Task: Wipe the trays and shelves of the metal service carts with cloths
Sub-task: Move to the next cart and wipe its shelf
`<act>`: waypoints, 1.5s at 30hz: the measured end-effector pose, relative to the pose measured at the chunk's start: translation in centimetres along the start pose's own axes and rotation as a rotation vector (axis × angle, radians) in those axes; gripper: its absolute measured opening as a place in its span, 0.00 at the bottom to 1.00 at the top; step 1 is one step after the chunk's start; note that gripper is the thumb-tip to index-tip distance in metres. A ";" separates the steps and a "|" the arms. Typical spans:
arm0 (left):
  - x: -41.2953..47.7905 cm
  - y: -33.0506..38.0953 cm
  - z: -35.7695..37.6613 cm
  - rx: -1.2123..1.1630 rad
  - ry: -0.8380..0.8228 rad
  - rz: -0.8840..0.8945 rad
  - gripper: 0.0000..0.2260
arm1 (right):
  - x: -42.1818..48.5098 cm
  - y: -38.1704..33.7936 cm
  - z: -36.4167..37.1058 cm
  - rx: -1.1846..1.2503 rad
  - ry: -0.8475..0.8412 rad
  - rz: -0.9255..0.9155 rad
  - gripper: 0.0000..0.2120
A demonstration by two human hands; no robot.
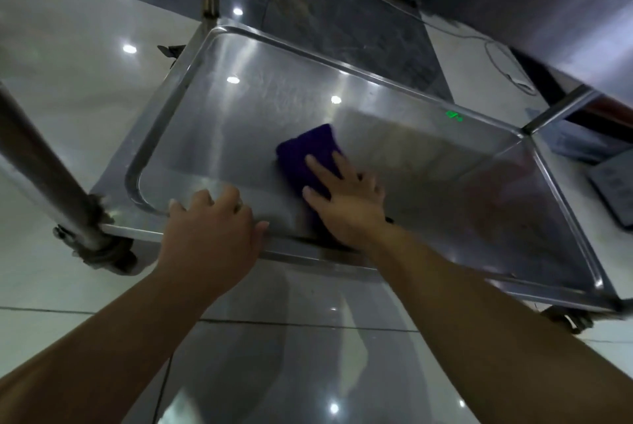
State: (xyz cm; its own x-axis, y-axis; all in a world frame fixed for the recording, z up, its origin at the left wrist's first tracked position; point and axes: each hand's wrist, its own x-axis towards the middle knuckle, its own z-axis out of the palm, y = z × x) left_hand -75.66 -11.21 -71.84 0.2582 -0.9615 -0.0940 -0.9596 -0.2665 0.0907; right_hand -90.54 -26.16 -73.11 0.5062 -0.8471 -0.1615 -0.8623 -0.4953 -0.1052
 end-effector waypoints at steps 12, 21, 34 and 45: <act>0.7 1.7 -0.4 -0.071 0.019 0.032 0.18 | -3.6 9.3 -1.3 0.080 -0.048 0.606 0.25; 1.1 2.3 0.8 -0.125 0.059 0.138 0.15 | -9.1 9.9 -0.4 -0.052 0.031 -0.008 0.23; 0.6 1.6 0.5 -0.229 0.158 0.181 0.09 | -8.2 3.1 1.2 -0.056 0.057 -0.014 0.24; 1.8 5.3 0.6 -0.017 -0.089 0.000 0.20 | -0.8 14.1 -2.0 0.132 -0.024 0.690 0.26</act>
State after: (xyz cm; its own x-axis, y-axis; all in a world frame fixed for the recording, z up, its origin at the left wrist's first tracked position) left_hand -80.35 -14.30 -72.15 0.2464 -0.9521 -0.1814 -0.9573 -0.2683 0.1079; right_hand -103.16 -32.83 -72.50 -0.1553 -0.9542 -0.2557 -0.9790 0.1832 -0.0890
